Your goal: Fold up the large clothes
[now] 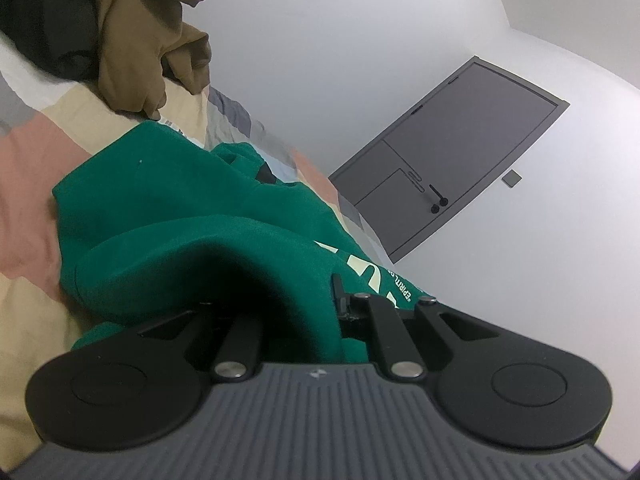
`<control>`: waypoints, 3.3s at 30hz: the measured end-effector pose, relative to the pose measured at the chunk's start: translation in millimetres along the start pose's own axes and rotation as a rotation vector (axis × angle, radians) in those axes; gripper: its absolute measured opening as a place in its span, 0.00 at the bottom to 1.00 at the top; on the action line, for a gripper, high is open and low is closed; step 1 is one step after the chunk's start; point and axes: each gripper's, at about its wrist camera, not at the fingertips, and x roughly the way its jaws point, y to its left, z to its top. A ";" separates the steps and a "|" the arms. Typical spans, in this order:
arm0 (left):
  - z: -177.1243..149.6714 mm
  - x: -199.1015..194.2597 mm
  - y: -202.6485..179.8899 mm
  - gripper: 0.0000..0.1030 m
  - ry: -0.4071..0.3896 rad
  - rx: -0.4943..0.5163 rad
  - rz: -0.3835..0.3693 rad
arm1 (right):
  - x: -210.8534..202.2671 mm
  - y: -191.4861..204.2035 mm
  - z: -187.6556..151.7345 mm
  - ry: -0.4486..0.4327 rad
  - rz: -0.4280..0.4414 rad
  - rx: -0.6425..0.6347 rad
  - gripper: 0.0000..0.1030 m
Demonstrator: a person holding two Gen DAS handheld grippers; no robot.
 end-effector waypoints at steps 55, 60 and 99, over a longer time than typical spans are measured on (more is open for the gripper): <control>162.7 -157.9 -269.5 0.10 -0.294 0.298 -0.349 | -257.4 341.6 77.5 -0.543 0.494 -0.945 0.09; 201.7 -202.0 -348.6 0.10 -0.367 0.423 -0.397 | -309.4 403.7 89.2 -0.611 0.559 -1.020 0.09; 201.4 348.9 72.6 0.11 0.127 0.251 0.305 | 248.0 152.0 294.1 -0.321 -0.170 -0.776 0.10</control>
